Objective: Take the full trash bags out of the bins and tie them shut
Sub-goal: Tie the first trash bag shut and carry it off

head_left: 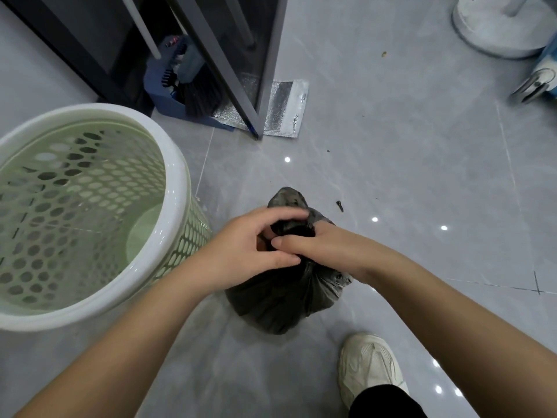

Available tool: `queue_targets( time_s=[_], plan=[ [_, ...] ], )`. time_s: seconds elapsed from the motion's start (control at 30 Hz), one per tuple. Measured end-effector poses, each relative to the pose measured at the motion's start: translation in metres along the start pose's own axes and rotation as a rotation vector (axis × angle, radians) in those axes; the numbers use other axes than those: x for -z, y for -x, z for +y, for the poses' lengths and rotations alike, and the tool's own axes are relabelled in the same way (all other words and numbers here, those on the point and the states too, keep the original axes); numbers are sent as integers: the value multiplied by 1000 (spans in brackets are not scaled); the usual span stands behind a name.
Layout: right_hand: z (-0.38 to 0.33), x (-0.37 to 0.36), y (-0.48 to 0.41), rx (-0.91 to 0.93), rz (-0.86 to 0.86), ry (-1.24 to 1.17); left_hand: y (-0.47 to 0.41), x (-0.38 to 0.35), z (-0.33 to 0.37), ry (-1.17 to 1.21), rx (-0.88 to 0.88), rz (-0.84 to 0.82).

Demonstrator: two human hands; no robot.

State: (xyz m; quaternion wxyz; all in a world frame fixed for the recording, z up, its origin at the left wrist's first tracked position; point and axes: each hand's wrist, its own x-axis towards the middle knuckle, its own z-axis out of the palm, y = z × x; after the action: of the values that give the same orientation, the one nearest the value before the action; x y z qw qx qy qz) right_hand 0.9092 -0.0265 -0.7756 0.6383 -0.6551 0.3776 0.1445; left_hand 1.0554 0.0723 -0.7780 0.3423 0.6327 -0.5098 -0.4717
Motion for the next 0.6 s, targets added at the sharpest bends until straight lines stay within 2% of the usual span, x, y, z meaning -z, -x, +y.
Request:
queue_targets(
  time_s=[0.1, 0.2, 0.47, 0.53, 0.6],
  plan=[
    [1, -1, 1, -10, -121, 8, -2, -7, -5, -24, 50, 196],
    [6, 1, 5, 68, -191, 1, -1, -10, -6, 19, 104, 265],
    [25, -6, -5, 201, 165, 127, 7, -3, -6, 113, 253, 342],
    [25, -9, -4, 242, 210, 200, 11, -3, -4, 33, 206, 348],
    [24, -10, -4, 280, 219, 244, 15, -1, 1, -102, 132, 273]
  ],
)
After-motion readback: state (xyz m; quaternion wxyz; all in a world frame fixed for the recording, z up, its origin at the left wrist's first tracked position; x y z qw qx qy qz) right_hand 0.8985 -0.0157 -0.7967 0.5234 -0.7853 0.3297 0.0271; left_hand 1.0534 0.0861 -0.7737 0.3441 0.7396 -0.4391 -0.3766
